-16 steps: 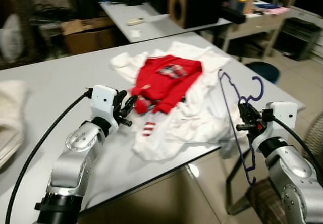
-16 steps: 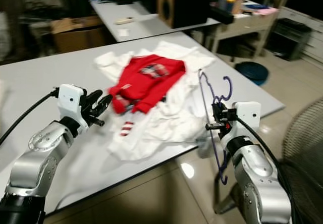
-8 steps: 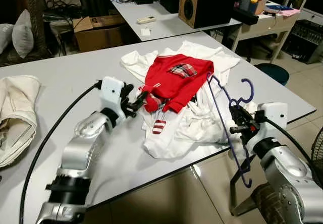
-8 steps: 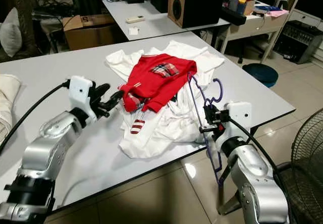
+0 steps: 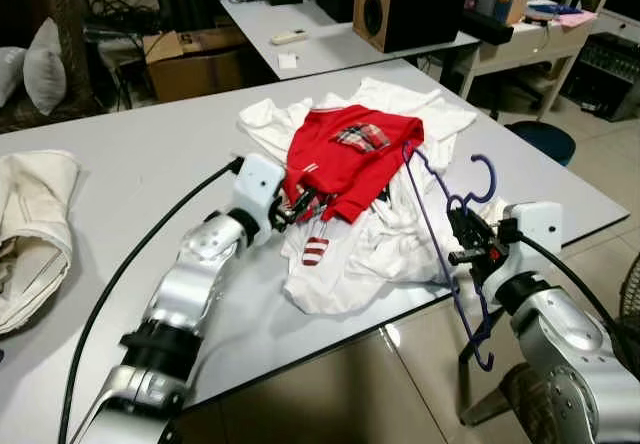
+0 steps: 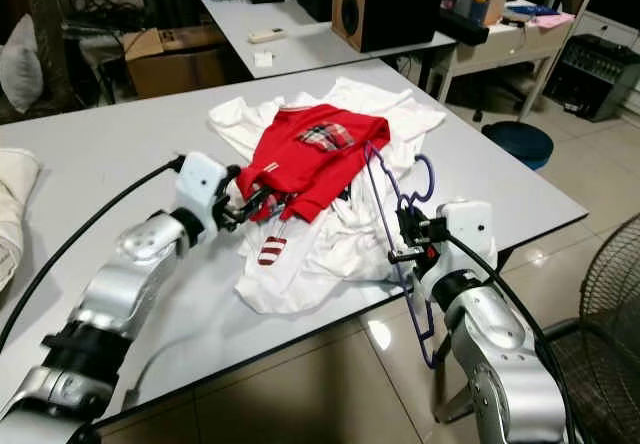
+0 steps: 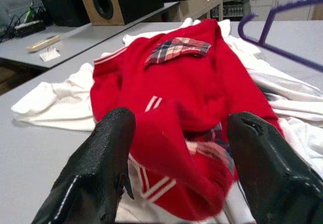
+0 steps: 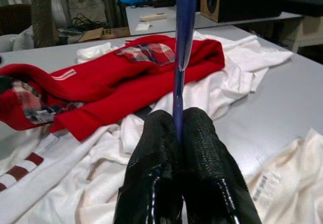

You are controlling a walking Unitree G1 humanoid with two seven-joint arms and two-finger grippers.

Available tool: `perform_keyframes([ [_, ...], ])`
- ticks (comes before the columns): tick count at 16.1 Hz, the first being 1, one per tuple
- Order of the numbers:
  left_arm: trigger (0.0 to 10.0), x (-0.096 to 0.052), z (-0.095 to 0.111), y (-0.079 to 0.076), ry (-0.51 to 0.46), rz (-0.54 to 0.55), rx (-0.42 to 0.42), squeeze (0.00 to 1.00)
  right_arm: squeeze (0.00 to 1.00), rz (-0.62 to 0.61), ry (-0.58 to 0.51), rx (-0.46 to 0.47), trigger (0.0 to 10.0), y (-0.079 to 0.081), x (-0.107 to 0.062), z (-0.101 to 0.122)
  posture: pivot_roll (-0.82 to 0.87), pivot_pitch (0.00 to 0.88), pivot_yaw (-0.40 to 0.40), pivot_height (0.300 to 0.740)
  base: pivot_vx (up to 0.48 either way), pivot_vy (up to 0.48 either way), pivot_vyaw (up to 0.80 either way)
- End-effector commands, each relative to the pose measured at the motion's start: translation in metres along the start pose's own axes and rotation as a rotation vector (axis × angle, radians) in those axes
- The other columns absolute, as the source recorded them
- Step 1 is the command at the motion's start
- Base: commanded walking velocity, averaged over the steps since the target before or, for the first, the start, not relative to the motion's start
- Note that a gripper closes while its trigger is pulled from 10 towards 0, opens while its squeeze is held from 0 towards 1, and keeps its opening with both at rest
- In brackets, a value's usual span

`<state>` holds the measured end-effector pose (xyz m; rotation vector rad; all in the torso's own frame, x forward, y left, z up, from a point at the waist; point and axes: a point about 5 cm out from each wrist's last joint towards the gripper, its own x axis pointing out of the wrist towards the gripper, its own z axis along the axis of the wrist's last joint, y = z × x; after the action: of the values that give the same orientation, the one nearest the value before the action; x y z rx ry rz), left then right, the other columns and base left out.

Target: Hang hanger

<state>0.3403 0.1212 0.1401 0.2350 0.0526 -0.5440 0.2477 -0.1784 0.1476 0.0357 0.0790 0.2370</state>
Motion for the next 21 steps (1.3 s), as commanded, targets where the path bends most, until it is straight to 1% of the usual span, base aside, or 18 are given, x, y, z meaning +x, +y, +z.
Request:
perform_keyframes([
  [1,10.0,0.005,-0.003,-0.002,0.019,-0.01,0.036,0.0,0.0,0.0,-0.005,-0.01,10.0,0.003,-0.002,0.002,-0.05,0.0,0.045,0.74,0.0,0.0,0.0],
  [3,9.8,0.008,-0.008,-0.001,0.042,0.01,0.047,0.0,0.0,0.002,-0.005,-0.012,10.0,0.003,-0.002,0.002,-0.05,0.0,0.045,0.74,0.0,0.0,0.0],
  [4,3.6,0.009,-0.01,0.001,0.051,0.021,0.046,0.0,0.0,0.003,-0.006,-0.014,10.0,0.003,-0.002,0.002,-0.05,0.0,0.045,0.74,0.0,0.0,0.0],
  [5,0.0,0.01,-0.011,0.003,0.055,0.027,0.05,0.0,0.0,0.004,-0.007,-0.015,10.0,0.004,-0.002,0.003,-0.05,0.0,0.045,0.74,0.0,0.0,0.0],
  [8,0.0,0.011,-0.013,0.01,0.066,0.061,0.058,0.0,0.0,0.007,-0.008,-0.02,10.0,0.004,-0.001,0.003,-0.06,0.0,0.045,0.74,0.0,0.0,0.0],
  [10,0.0,0.013,-0.013,0.014,0.061,0.083,0.047,0.0,0.0,0.009,-0.008,-0.022,10.0,0.005,-0.001,0.003,-0.06,0.0,0.042,0.74,0.0,0.0,0.0],
  [12,0.0,0.015,-0.01,0.012,0.031,0.048,0.016,0.0,0.0,0.013,-0.007,-0.028,10.0,0.004,-0.001,0.003,-0.06,0.0,0.039,0.74,0.0,0.0,0.0],
  [15,0.0,0.015,-0.012,0.011,0.034,0.047,0.008,0.0,0.0,0.017,-0.007,-0.032,10.0,0.004,0.0,0.003,-0.06,0.0,0.038,0.74,0.0,0.0,0.0],
  [21,0.0,0.015,-0.017,0.012,0.054,0.043,0.023,0.0,0.0,0.025,-0.004,-0.045,10.0,0.004,-0.002,0.003,-0.06,0.0,0.04,0.74,0.0,0.0,0.0],
])
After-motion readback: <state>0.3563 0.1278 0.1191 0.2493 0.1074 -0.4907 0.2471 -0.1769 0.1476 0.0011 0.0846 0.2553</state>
